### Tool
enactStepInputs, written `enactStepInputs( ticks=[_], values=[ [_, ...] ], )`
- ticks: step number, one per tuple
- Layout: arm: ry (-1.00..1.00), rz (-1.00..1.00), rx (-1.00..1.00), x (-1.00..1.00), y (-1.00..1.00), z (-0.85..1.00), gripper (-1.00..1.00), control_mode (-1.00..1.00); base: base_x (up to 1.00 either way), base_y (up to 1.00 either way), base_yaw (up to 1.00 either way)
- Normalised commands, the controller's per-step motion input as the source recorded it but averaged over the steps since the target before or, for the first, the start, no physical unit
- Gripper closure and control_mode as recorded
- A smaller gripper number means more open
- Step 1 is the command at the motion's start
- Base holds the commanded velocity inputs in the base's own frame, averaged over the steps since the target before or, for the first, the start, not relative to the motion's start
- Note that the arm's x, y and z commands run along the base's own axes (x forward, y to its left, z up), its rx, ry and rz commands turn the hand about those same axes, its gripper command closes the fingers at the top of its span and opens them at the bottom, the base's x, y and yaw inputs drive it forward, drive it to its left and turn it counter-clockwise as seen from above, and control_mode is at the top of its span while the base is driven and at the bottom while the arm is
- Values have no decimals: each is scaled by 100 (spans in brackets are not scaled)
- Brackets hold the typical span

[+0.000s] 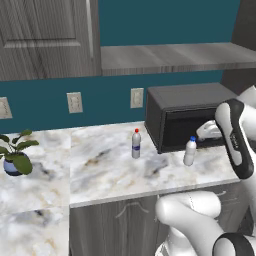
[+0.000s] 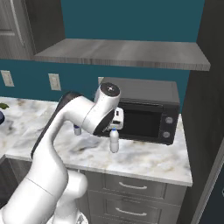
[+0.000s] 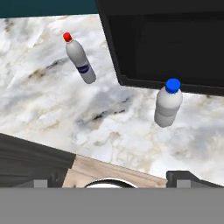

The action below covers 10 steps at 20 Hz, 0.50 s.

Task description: Take the bottled waters from the counter and place them in the freezer to freeze. Close the freezer door after placing the bottles.

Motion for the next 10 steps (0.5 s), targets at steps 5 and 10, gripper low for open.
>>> enactStepInputs(
  ticks=[5,10],
  values=[
    [0,15,11,1,-69,-7,-100,-100,0,0,0],
    [0,18,7,27,-51,-24,-100,-100,0,0,0]
  ],
)
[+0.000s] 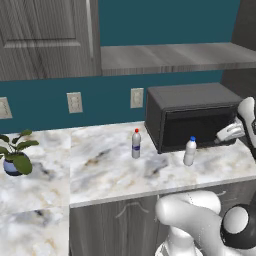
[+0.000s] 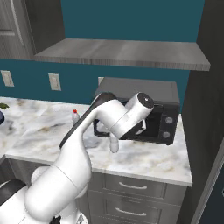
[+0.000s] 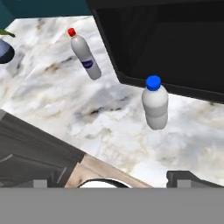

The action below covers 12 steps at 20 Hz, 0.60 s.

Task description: Take the bottled waters from the counter and place them in the freezer to freeze. Close the freezer door after placing the bottles.

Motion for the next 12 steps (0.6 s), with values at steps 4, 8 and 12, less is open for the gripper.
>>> enactStepInputs(
  ticks=[4,8,12],
  values=[
    [0,20,0,43,-22,-45,-100,-100,0,0,0],
    [-1,22,1,51,-25,-46,-100,-100,0,0,0],
    [-7,26,2,50,-21,-46,-100,-100,0,0,0]
  ],
)
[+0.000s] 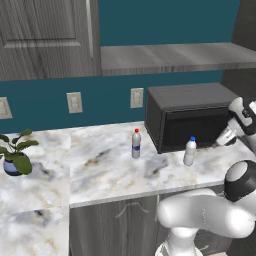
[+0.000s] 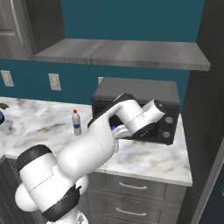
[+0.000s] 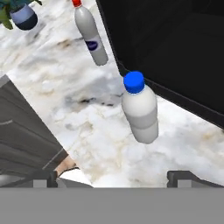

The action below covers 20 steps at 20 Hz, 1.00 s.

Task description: Take the bottled waters from the counter and place them in the freezer to freeze. Close the freezer door after placing the bottles.

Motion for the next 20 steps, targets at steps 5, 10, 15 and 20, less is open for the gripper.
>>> enactStepInputs(
  ticks=[5,10,15,20],
  values=[
    [-24,25,0,26,-6,-47,-100,-100,0,0,0],
    [-38,20,1,2,0,-45,-100,-100,0,0,0],
    [-23,11,5,8,0,-27,-100,-100,0,0,0],
    [-3,3,8,54,7,-18,-100,-100,0,0,0]
  ],
)
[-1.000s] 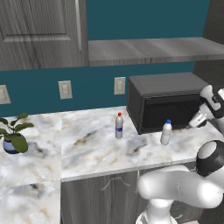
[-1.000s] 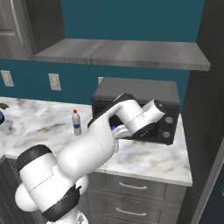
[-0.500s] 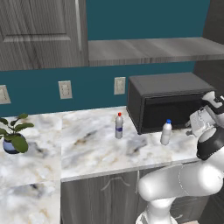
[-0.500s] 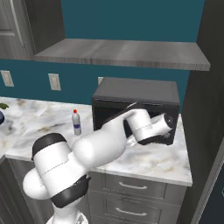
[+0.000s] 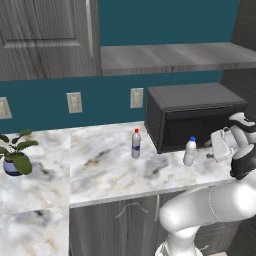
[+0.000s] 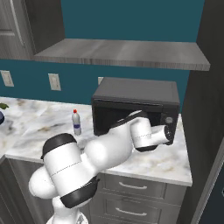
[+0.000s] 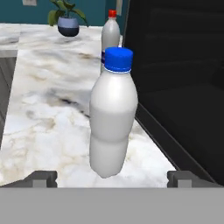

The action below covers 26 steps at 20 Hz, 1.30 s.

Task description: Take the bottled waters from the counter and place them in the freezer to freeze. Close the freezer door after placing the bottles.

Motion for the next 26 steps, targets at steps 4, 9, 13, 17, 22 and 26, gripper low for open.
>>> enactStepInputs(
  ticks=[4,9,13,17,22,26],
  values=[
    [0,2,5,53,5,-14,-100,-100,0,0,0],
    [0,1,2,15,3,-17,-100,-100,0,0,0],
    [0,1,0,0,15,-10,-100,-100,0,0,0],
    [-2,0,-2,-14,43,0,-100,-100,0,0,0],
    [0,0,2,0,8,0,-100,-100,0,0,0],
    [-1,0,0,-14,24,0,-100,-100,0,0,0]
  ],
)
